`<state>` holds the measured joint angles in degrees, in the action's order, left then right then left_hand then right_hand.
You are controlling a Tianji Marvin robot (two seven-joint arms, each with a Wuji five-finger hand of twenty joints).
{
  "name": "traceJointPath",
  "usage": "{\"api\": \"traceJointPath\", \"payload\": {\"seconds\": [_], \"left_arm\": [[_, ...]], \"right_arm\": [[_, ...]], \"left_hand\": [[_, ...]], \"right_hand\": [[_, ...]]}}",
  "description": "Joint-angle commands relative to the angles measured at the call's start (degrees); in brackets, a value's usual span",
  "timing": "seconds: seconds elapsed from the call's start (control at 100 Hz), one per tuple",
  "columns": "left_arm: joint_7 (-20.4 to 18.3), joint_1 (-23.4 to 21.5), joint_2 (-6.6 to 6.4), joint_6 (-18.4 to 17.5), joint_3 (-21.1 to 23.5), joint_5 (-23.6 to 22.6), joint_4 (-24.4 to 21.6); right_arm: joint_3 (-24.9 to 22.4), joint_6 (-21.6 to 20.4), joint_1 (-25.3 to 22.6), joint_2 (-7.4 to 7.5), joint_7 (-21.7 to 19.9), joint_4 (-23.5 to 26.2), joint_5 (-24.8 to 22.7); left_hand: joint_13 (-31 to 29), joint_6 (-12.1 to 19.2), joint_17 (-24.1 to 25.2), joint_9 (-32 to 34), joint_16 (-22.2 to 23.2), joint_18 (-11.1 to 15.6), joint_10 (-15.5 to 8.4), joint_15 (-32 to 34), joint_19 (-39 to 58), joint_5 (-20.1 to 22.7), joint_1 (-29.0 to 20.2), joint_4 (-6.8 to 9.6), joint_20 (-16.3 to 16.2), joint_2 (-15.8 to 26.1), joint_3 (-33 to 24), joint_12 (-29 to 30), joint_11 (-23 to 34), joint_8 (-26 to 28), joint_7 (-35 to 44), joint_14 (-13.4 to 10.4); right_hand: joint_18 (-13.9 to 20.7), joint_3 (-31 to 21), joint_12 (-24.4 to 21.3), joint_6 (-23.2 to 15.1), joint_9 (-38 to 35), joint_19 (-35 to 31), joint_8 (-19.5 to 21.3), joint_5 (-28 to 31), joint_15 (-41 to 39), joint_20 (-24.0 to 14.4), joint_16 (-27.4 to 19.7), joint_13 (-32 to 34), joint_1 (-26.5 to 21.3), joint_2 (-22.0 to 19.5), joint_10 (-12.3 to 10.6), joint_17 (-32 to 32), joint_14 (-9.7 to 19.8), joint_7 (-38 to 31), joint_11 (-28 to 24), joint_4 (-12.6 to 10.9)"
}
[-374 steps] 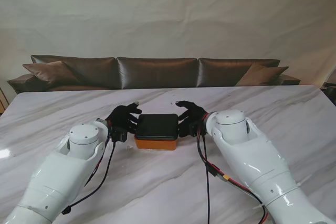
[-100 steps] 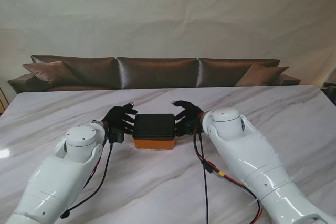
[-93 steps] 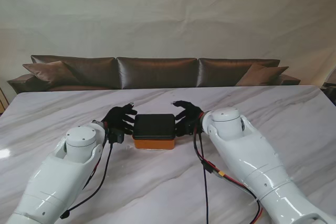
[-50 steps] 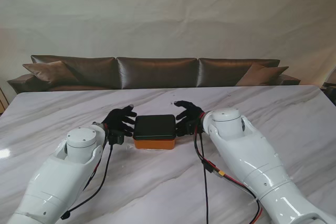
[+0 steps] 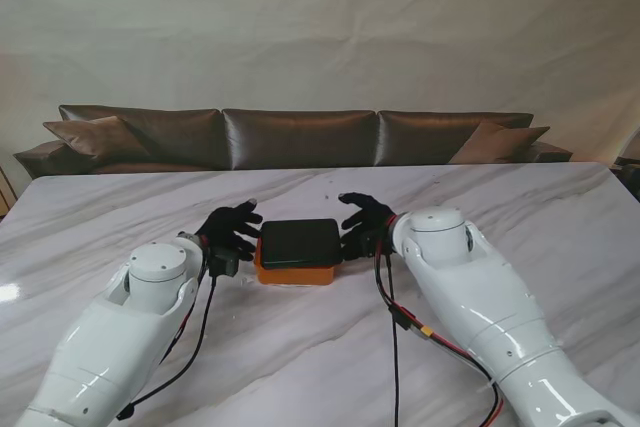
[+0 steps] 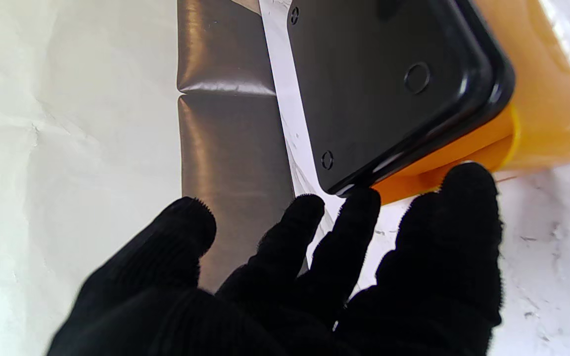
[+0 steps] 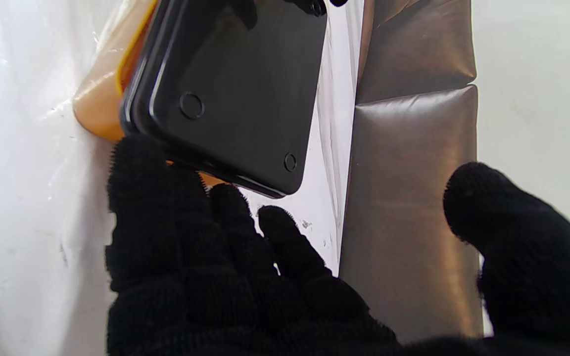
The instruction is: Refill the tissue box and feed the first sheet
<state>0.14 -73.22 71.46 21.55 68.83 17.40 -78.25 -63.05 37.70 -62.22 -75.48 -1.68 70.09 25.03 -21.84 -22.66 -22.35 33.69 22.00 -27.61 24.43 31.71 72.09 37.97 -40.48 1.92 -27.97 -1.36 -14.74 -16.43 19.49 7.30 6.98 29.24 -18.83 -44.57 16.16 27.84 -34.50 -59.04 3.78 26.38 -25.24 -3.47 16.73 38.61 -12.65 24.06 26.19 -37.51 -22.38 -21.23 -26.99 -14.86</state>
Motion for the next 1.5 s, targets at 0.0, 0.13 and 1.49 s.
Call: {"api": "traceJointPath", "payload": {"seconds": [0.0, 0.13, 1.49], "left_arm": [[-0.6, -0.2, 0.31, 0.3, 0.1, -0.3, -0.7], [-0.4, -0.5, 0.25, 0.7, 0.5, -0.7, -1.2], [-9.3, -8.8, -5.29, 2.4, 6.9, -17.1, -9.9]], "right_arm": [[0.0, 0.2, 0.0, 0.02, -0.9, 0.3, -0.2], [0.1, 0.2, 0.1, 0.0, -0.9, 0.5, -0.1], [1.7, -1.8, -7.8, 4.53, 0.9, 10.8, -23.7]], "left_hand": [[0.3, 2.2, 0.1, 1.9, 0.8, 0.8, -2.8, 1.2, -14.4, 1.0, 1.4, 1.72, 0.2, -1.2, -1.1, -1.0, 2.2, 0.1, 0.8, 0.9], [0.3, 2.2, 0.0, 2.0, 0.9, 0.5, -3.0, 1.3, -14.6, 1.1, 1.6, 1.78, 0.3, -1.2, -1.3, -1.1, 2.3, 0.1, 0.8, 1.2], [-6.3, 9.5, 5.2, 2.6, -1.1, 7.7, -10.7, -1.8, -16.4, -0.7, 8.5, 5.82, 1.2, -12.9, -3.6, -1.2, 2.4, 1.6, 3.2, -7.8]], "right_hand": [[2.6, 1.2, -0.5, -0.9, -1.3, 0.1, 0.4, 1.2, -0.2, -0.2, -0.2, 0.7, -0.2, -1.0, -1.9, -0.5, 1.9, -0.7, -0.6, -1.9], [2.6, 1.2, -0.5, -0.9, -1.3, 0.1, 0.4, 1.2, -0.2, -0.2, -0.2, 0.7, -0.2, -1.0, -1.9, -0.4, 2.0, -0.7, -0.6, -1.9], [6.2, -2.9, -0.6, -15.3, -9.3, -6.2, 6.7, 5.5, -2.5, -5.4, 0.4, 5.9, 1.6, 10.1, -10.7, -1.2, 3.9, -8.9, -0.3, 1.5]]}}
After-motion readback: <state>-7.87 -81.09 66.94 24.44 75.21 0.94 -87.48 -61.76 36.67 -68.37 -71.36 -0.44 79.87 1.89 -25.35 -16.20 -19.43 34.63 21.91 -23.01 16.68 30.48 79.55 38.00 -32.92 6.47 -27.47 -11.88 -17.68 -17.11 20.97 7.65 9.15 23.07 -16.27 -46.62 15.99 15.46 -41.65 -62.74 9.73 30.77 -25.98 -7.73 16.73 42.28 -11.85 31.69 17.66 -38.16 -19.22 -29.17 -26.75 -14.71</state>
